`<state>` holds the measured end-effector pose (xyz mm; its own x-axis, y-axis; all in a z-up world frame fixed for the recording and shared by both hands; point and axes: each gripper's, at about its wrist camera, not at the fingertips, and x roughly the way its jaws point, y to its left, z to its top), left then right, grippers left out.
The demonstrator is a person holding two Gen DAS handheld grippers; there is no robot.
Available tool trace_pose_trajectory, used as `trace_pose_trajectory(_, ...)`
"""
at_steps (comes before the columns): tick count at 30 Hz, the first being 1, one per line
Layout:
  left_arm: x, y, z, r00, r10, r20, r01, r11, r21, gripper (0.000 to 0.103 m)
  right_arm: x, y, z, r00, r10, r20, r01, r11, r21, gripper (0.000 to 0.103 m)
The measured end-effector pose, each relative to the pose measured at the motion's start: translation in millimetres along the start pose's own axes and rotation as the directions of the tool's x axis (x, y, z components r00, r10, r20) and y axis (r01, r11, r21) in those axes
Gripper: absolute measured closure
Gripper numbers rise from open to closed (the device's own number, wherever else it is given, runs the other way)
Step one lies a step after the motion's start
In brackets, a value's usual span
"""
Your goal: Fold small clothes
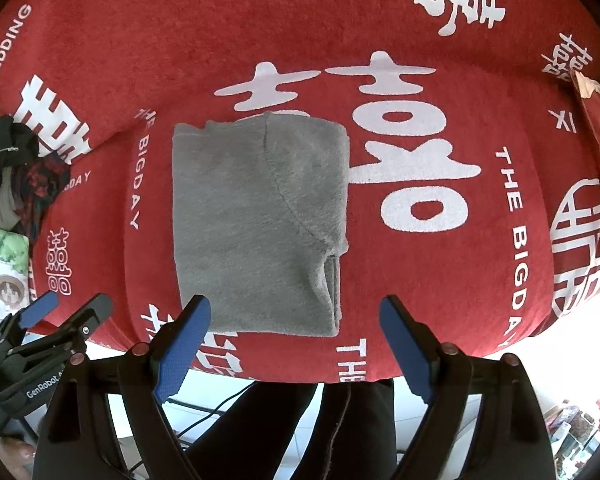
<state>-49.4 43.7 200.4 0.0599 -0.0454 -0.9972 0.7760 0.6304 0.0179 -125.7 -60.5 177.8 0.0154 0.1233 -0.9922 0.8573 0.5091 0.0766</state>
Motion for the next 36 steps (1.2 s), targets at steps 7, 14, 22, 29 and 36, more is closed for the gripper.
trace_pose_trajectory(7,-2.3,-1.3,-0.1,1.0,-0.002,-0.003,0.002,1.0,-0.006,0.0,-2.8,2.7,2.3,1.0,-0.014,0.009,0.014,1.0,-0.012,0.015)
trace_pose_trajectory(14,-3.1,-1.6,0.9,1.0,0.001,0.001,-0.001,1.0,0.001,0.0,-5.5,6.9,2.1,0.999,-0.036,0.021,0.036,0.999,-0.029,0.015)
trace_pose_trajectory(22,-4.0,-2.7,1.0,1.0,0.002,0.001,-0.002,1.0,0.013,0.0,-10.0,11.1,1.6,0.997,-0.068,0.045,0.07,0.996,-0.05,0.015)
trace_pose_trajectory(29,-5.2,-4.0,0.4,1.0,0.004,0.004,-0.004,1.0,0.015,0.0,-9.8,13.5,0.6,0.996,-0.072,0.049,0.075,0.995,-0.061,0.015)
trace_pose_trajectory(36,-6.4,-4.9,-0.6,1.0,0.005,0.007,-0.005,1.0,0.024,0.0,-10.2,13.9,-0.3,0.996,-0.074,0.05,0.077,0.995,-0.059,0.015)
